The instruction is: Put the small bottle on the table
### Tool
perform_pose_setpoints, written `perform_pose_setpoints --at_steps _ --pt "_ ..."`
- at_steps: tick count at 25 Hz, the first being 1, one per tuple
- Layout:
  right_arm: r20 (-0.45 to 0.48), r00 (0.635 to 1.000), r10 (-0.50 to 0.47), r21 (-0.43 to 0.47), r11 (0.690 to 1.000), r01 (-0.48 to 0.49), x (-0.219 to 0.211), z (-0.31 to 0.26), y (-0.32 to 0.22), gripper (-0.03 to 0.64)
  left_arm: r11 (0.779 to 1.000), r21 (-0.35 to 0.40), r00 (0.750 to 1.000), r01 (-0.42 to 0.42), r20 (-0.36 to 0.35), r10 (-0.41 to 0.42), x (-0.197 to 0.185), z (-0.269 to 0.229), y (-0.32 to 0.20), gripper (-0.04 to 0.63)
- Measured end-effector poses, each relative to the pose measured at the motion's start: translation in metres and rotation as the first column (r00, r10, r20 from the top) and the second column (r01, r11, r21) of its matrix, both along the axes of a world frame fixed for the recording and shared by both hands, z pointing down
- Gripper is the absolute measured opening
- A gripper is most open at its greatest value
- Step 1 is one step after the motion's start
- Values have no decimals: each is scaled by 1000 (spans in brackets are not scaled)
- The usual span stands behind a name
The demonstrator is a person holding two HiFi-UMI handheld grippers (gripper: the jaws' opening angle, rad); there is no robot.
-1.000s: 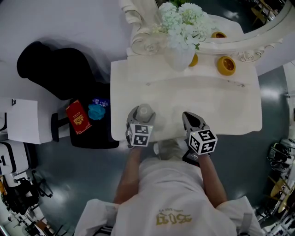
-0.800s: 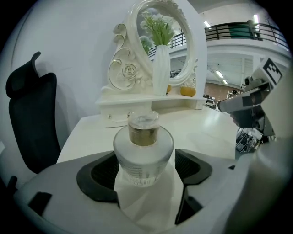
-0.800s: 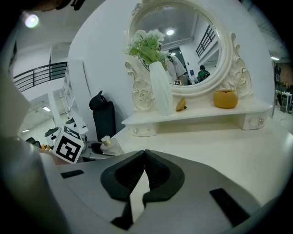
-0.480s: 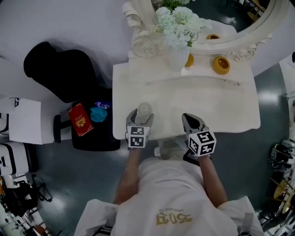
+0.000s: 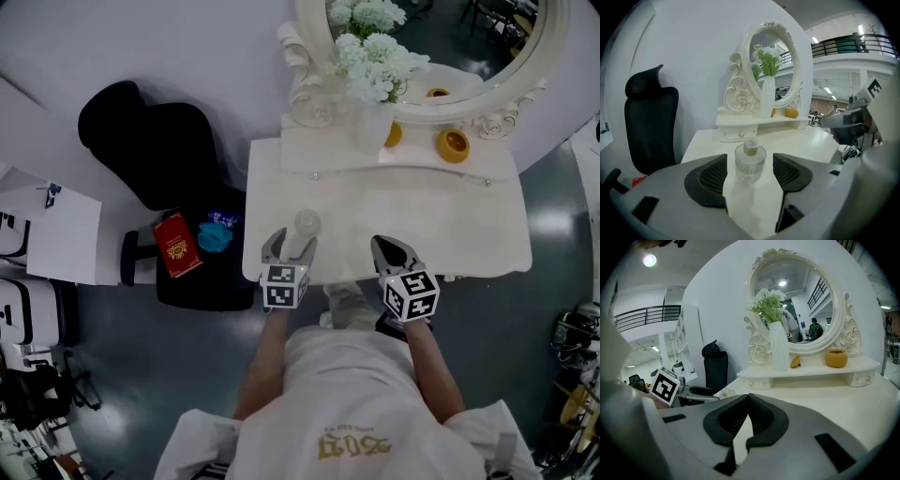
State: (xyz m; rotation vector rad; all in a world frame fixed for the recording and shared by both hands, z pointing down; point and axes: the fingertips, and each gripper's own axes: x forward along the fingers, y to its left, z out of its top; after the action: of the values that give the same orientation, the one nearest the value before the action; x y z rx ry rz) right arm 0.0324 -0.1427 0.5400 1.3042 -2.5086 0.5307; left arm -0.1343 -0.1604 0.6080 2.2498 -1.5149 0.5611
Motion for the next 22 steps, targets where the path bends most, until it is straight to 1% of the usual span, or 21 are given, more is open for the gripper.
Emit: perform_pose_setpoints --at_steps 3,6,7,9,11,16,22 --pt "5 1000 -9 20 1000 9 -5 -6 4 13 1000 29 1000 0 -6 0 0 -14 6 292" --pt "8 1000 -16 37 999 15 -9 -11 11 14 998 60 1000 -2 -18 3 -1 -27 16 243" --pt "8 1000 -17 43 999 16 -10 -13 13 13 997 71 1000 -3 -23 4 0 -32 18 216" --pt "6 1000 -18 54 998 18 -12 -15 15 13 995 98 999 -2 -32 5 0 -42 21 151" --pt "5 1000 -19 60 998 19 -12 -14 17 12 992 125 999 1 -41 4 -1 -53 23 21" --pt "11 1000 -12 59 998 11 -11 -13 23 13 989 149 997 17 -81 -5 -4 -72 27 15" --pt "33 999 -15 61 998 13 -12 -16 27 14 990 138 991 22 -130 -4 -2 -73 29 14"
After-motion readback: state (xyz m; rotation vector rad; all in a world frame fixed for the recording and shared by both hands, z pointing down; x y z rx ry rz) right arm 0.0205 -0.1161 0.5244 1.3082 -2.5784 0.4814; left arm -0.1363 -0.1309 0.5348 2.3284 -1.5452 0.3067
